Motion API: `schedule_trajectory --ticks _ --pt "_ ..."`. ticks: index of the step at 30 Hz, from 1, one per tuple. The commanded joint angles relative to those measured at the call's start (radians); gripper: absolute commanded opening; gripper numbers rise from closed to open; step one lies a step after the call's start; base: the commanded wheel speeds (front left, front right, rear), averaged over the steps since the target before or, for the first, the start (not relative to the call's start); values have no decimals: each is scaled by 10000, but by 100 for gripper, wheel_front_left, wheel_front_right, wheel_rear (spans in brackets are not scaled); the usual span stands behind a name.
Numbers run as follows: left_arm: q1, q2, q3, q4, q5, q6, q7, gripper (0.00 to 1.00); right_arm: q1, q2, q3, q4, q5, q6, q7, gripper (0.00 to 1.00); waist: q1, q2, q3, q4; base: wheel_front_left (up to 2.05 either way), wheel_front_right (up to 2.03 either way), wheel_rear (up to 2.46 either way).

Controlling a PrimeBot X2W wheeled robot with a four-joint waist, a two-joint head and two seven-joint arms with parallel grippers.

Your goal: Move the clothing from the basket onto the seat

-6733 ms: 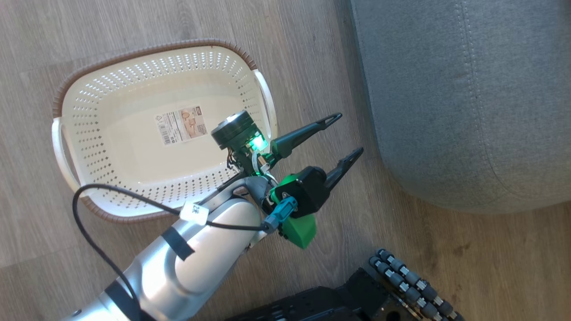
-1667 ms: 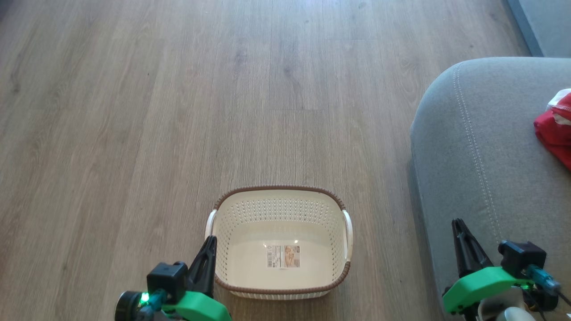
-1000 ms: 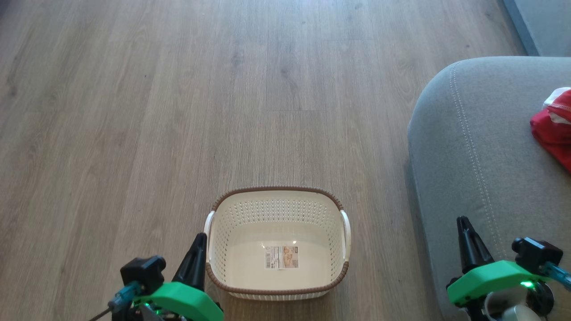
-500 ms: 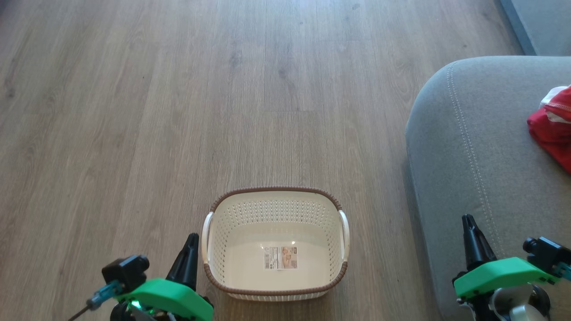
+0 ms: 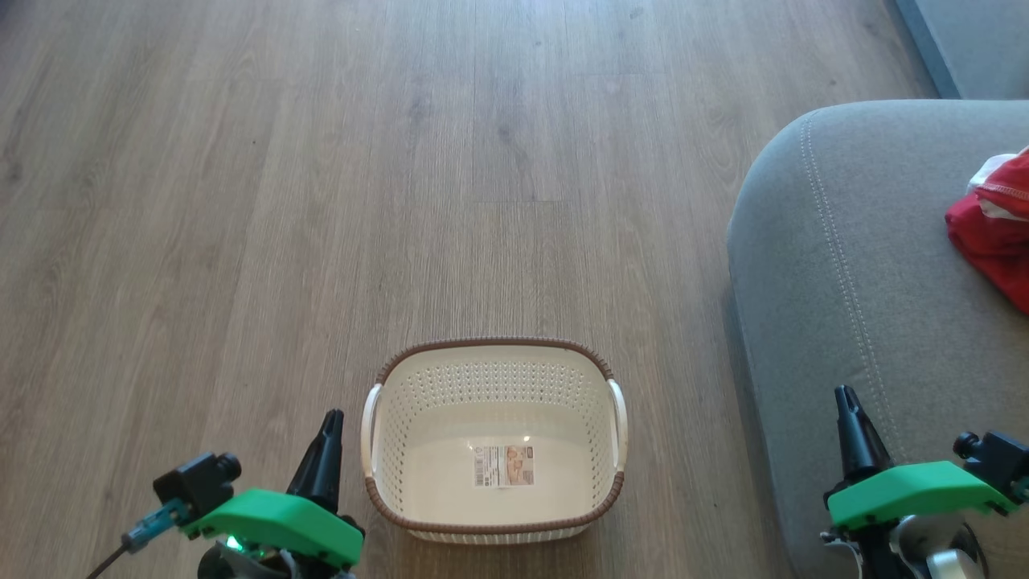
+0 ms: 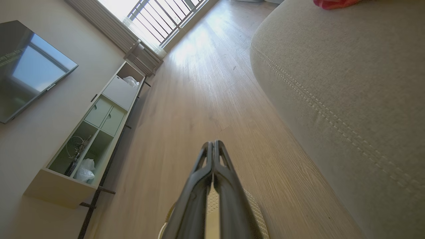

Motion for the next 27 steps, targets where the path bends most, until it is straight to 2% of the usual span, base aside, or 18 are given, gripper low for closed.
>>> schedule_trajectory --ticks 1,27 --pt "-492 106 320 -274 -259 -96 48 0 -547 -51 3 -381 261 -1 83 0 0 -1 -2 -5 0 0 0" --pt "-741 140 1082 -184 -3110 -529 746 0 -697 41 -175 -612 2999 -1 821 0 0 -1 -35 -125 0 0 0"
